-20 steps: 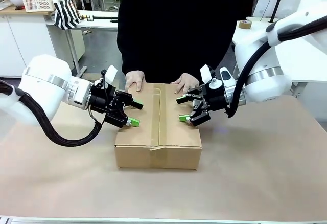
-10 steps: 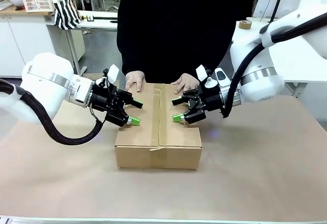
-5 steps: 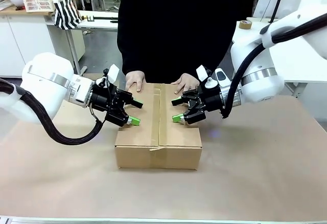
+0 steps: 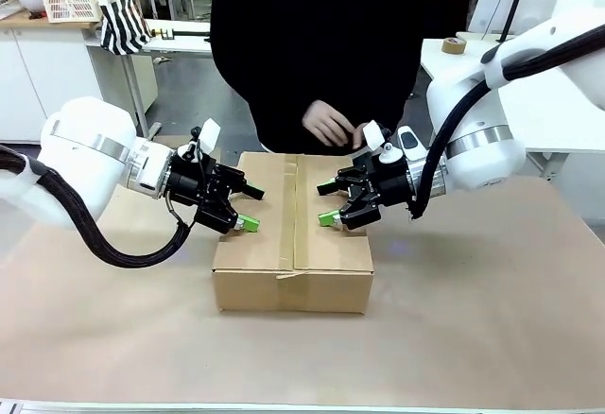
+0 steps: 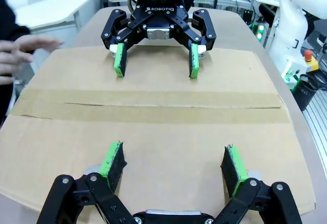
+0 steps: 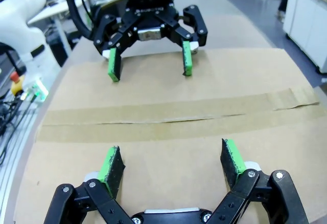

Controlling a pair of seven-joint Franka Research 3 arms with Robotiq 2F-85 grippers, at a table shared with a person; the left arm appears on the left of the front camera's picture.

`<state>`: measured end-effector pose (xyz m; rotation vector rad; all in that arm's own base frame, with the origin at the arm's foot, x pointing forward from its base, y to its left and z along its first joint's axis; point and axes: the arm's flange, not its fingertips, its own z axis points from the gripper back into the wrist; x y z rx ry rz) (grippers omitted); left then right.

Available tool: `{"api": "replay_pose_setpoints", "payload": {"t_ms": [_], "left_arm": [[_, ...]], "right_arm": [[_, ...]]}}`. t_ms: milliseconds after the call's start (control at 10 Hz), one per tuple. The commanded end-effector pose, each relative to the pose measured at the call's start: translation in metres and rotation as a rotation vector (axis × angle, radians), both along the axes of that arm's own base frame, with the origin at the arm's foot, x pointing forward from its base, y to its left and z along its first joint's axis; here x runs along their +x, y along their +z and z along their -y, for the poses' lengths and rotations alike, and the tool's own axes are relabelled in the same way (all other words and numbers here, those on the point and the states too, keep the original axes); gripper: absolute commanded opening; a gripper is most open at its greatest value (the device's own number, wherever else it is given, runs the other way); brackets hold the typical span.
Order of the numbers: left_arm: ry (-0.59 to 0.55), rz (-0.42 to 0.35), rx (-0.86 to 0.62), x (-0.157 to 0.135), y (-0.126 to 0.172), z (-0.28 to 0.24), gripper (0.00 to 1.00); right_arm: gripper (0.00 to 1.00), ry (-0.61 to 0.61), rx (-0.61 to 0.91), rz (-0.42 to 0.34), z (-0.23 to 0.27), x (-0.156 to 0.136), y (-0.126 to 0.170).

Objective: Pack the gift set into the box.
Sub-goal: Press and hold the closed box until the human finishes sealing it.

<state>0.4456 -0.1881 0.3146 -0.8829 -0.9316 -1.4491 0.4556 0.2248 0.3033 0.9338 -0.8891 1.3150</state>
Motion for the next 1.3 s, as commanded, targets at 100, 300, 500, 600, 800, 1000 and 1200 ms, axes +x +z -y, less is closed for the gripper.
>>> {"api": "replay_pose_setpoints", "payload": {"t_ms": [100, 300, 500, 600, 800, 1000, 1200], "left_arm": [[0.002, -0.002, 0.001, -0.0004, -0.0012, 0.0001, 1.0], [0.002, -0.002, 0.001, -0.0004, -0.0012, 0.0001, 1.0], [0.002, -0.002, 0.001, -0.0004, -0.0012, 0.0001, 1.0], [0.002, -0.002, 0.001, -0.0004, -0.0012, 0.0001, 1.0], [0.002, -0.002, 0.001, -0.0004, -0.0012, 0.0001, 1.0], [0.002, -0.002, 0.001, -0.0004, -0.0012, 0.0001, 1.0], [0.002, -0.002, 0.001, -0.0004, -0.0012, 0.0001, 1.0]], "right_arm": [[1.0, 0.002, 0.003, -0.003, 0.0012, -0.0014, -0.0042], [1.0, 0.002, 0.003, -0.003, 0.0012, -0.0014, -0.0042], [1.0, 0.002, 0.003, -0.003, 0.0012, -0.0014, -0.0042], [1.0, 0.002, 0.003, -0.003, 0.0012, -0.0014, -0.0042], [1.0, 0.002, 0.003, -0.003, 0.0012, -0.0014, -0.0042], [1.0, 0.002, 0.003, -0.003, 0.0012, -0.0014, -0.0042], [1.0, 0.002, 0.003, -0.003, 0.0012, -0.0014, -0.0042]]}}
